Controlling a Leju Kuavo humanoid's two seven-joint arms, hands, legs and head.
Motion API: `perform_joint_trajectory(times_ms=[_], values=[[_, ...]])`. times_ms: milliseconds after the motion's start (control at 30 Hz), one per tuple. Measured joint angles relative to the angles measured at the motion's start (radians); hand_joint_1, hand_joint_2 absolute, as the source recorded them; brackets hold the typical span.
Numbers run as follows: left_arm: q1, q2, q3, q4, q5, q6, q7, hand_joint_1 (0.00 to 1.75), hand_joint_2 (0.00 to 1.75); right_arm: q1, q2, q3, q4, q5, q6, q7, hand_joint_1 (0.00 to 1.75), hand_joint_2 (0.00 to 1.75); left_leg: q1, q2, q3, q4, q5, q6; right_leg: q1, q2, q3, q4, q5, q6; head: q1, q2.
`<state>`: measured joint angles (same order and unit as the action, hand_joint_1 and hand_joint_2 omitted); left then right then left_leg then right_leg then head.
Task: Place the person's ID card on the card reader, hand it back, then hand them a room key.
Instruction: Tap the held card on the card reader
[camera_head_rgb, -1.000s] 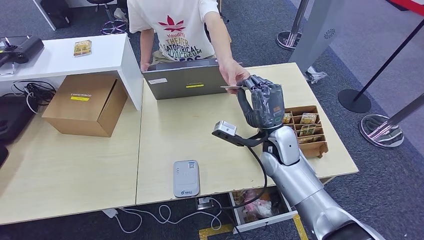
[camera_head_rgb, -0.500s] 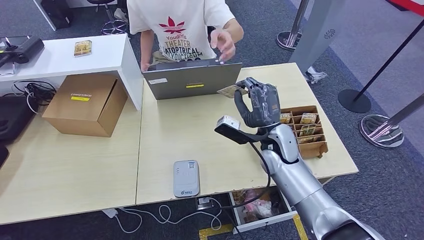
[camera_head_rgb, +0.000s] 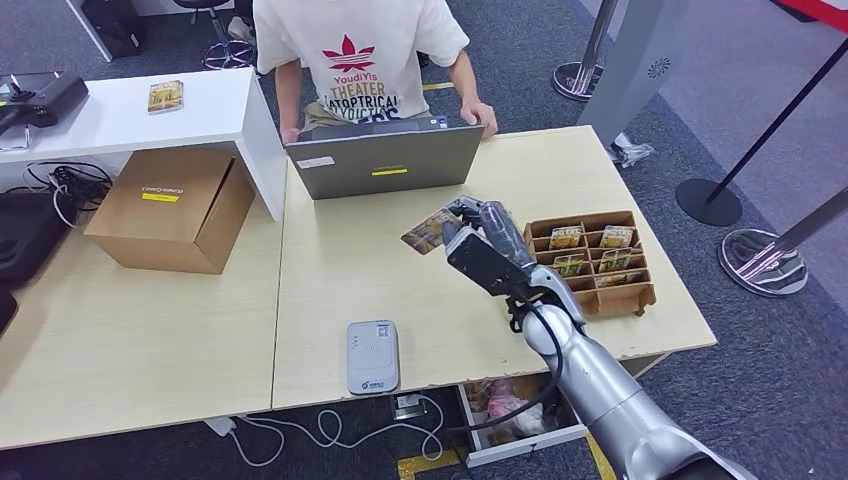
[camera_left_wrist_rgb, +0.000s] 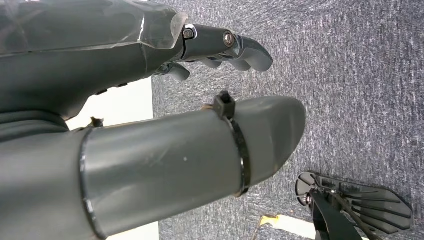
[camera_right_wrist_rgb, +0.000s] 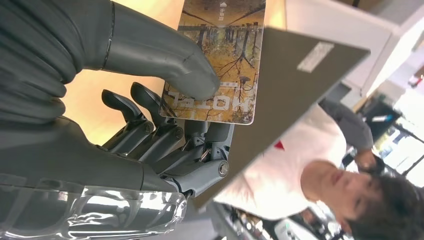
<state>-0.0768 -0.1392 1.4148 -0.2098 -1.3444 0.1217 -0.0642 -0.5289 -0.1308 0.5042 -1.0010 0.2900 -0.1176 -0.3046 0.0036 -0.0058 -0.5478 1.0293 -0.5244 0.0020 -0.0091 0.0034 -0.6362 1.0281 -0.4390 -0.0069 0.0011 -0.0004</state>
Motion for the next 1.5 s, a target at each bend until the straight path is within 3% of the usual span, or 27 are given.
perform_joint_trajectory(times_ms=[500, 967, 1500], values=[[0.001, 0.000, 0.000, 0.000, 0.007, 0.003, -0.009, 0.00, 0.00, -0.022, 0.001, 0.178, 0.188, -0.122, 0.135, 0.001, 1.75, 1.75, 0.000, 0.000, -0.001, 0.000, 0.000, 0.000, 0.000, 0.000, 0.000, 0.000, 0.000, 0.000, 0.000, 0.000], [0.000, 0.002, -0.009, 0.000, -0.009, 0.000, -0.003, 0.00, 0.00, -0.023, 0.085, 0.334, 0.314, -0.135, 0.187, 0.027, 1.75, 1.75, 0.000, 0.000, 0.000, 0.000, 0.000, 0.000, 0.000, 0.000, 0.000, 0.000, 0.000, 0.000, 0.000, 0.000], [0.000, 0.008, -0.027, 0.002, -0.018, -0.006, -0.001, 0.00, 0.00, -0.110, 0.165, 0.486, 0.455, -0.186, 0.356, 0.077, 1.75, 1.75, 0.000, 0.001, 0.003, 0.000, 0.000, 0.000, 0.000, 0.001, 0.002, 0.000, 0.000, 0.000, 0.000, 0.000]])
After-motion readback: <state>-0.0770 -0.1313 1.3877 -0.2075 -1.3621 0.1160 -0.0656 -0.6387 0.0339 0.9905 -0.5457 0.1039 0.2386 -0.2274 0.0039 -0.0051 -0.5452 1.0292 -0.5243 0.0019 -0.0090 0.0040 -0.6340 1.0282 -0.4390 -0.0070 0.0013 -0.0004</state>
